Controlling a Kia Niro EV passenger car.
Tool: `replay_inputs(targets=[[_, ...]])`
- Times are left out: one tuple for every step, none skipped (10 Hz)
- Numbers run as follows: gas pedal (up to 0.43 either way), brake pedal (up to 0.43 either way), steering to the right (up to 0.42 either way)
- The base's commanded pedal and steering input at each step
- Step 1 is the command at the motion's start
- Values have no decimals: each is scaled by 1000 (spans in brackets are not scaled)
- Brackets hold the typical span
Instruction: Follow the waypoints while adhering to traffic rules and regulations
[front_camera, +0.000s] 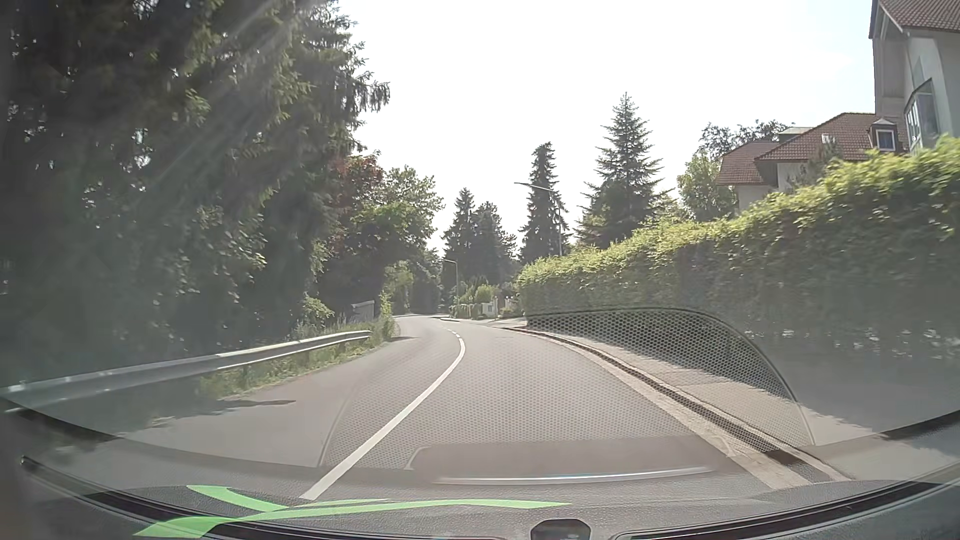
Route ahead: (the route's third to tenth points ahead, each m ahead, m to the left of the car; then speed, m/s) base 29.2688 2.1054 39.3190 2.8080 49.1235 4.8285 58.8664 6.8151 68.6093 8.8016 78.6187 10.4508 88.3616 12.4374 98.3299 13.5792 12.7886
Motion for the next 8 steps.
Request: replay_inputs(targets=[[110,0,1],[110,0,-1],[98,0,-5],[98,0,-9],[98,0,-14],[87,0,-18],[79,0,-21],[59,0,-24]])
